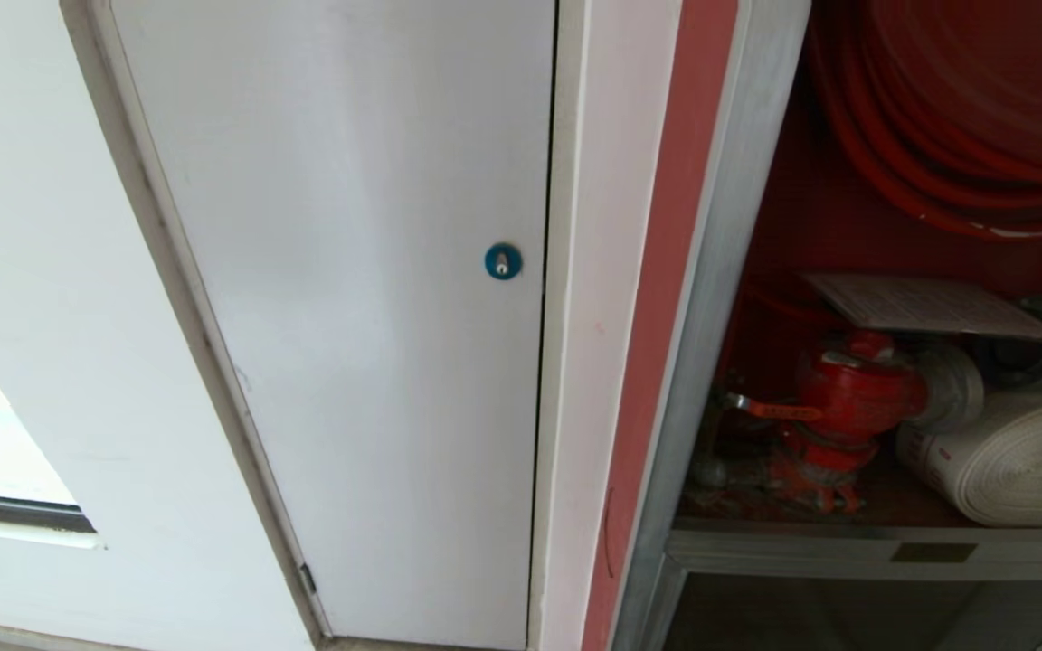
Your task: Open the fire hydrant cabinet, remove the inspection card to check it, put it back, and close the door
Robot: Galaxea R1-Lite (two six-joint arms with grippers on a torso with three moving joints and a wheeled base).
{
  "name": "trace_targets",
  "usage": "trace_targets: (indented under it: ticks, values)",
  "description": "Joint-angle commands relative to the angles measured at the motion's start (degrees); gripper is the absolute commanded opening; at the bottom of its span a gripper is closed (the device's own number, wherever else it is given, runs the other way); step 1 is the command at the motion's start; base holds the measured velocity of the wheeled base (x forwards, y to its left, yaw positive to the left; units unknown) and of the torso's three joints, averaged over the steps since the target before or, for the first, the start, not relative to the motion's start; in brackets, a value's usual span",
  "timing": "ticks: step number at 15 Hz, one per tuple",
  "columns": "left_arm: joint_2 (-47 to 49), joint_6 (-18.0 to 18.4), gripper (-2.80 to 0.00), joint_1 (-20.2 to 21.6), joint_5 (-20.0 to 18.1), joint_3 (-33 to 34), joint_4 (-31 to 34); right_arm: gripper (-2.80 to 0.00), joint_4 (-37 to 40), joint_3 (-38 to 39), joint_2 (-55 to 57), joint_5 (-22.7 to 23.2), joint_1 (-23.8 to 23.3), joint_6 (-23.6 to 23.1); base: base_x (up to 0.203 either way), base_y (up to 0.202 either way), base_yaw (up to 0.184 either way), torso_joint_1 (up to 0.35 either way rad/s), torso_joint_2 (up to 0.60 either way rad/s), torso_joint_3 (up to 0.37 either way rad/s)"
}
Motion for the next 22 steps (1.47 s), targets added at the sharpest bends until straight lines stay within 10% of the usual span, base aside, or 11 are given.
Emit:
trace_targets:
  ticks: [1, 22]
  values:
    - [0.0, 0.0, -2.8, 0.0, 0.0, 0.4, 0.0, -2.8, 0.0, 0.2, 0.1, 0.0, 0.0, 0.0, 0.0, 0.0, 0.0, 0.0, 0.0, 0.0]
    - [0.0, 0.0, -2.8, 0.0, 0.0, 0.4, 0.0, -2.8, 0.2, 0.1, 0.1, 0.2, 0.0, 0.2, 0.0, 0.0, 0.0, 0.0, 0.0, 0.0]
